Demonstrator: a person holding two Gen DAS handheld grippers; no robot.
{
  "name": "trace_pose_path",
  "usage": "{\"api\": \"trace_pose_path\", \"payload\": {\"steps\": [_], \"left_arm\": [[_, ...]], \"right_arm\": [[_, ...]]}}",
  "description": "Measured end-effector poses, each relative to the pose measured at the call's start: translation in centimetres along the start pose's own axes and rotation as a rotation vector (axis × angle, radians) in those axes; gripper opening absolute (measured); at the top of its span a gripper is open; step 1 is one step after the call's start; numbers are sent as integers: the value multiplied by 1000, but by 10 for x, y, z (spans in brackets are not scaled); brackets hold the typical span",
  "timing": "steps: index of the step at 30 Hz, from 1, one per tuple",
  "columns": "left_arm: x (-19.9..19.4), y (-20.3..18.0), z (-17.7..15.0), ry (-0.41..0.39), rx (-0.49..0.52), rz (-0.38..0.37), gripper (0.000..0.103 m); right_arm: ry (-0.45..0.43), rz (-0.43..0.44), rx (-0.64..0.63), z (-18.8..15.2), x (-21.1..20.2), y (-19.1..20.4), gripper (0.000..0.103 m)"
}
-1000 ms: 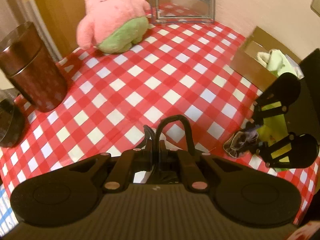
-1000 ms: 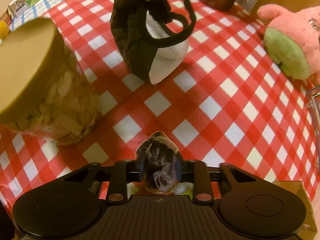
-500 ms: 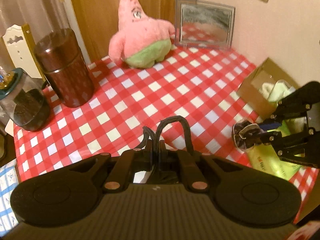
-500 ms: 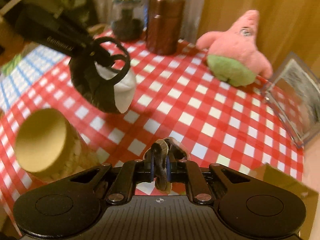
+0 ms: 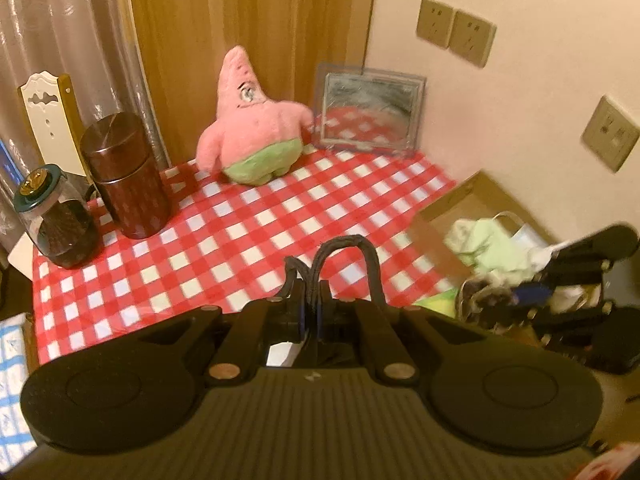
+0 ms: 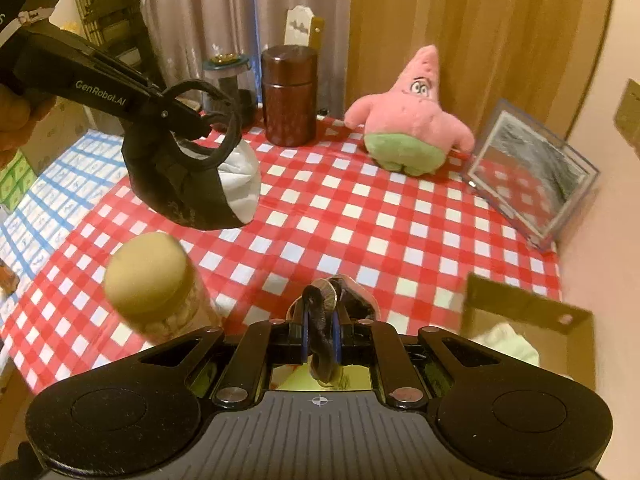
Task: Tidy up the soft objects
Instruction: 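Carry the mask and dark item over the cardboard tray with both tools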
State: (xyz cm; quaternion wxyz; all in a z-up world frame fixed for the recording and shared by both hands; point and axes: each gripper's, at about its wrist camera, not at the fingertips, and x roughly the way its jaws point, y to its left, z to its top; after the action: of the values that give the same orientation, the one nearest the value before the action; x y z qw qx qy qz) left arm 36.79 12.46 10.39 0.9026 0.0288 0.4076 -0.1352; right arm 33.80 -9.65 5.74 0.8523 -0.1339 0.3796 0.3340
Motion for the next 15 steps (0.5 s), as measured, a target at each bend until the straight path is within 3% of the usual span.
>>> {"api": "trace_pose_path", "payload": {"steps": [15], "left_arm": [[-43, -84, -40, -79, -126, -59, 4]], "right_arm": [[-39, 2, 149, -58, -68, -4, 11]]}}
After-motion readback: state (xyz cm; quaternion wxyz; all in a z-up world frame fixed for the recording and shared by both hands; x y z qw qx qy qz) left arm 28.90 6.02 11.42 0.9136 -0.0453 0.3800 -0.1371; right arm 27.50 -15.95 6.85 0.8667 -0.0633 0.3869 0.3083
